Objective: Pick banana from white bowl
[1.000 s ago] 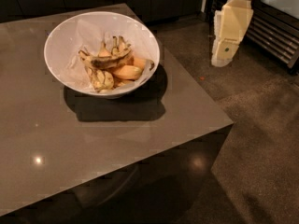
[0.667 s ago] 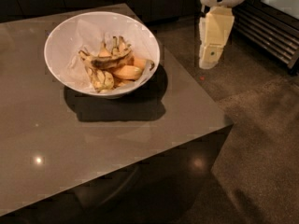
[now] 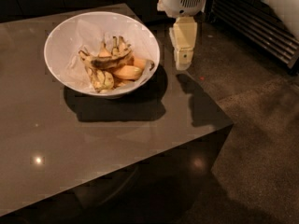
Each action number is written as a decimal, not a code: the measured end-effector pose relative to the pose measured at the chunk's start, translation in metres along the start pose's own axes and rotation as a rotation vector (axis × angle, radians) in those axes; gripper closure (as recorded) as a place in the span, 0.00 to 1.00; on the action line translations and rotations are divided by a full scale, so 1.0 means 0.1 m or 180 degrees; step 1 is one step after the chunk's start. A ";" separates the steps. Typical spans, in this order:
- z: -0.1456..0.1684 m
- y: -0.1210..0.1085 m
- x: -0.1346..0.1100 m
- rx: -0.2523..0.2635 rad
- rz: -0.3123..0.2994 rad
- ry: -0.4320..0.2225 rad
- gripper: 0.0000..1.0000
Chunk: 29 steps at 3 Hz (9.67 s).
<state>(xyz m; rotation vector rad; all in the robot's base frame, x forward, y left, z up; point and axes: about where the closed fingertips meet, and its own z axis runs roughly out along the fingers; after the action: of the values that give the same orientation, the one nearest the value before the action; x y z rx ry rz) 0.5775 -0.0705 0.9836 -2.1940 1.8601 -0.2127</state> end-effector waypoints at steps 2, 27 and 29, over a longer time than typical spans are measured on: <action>0.01 -0.27 -0.22 0.0220 -0.0140 -0.0155 0.00; 0.62 -0.39 -1.42 -0.0221 -0.0182 -0.0964 1.00; 0.20 -0.12 -1.41 -0.0023 -0.0226 -0.0967 1.00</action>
Offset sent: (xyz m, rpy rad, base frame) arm 0.0337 0.0431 0.0160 0.0673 -0.0878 0.1061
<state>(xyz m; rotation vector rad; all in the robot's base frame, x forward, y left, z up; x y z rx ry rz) 0.5705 0.0725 0.9751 -2.1576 1.6221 0.1096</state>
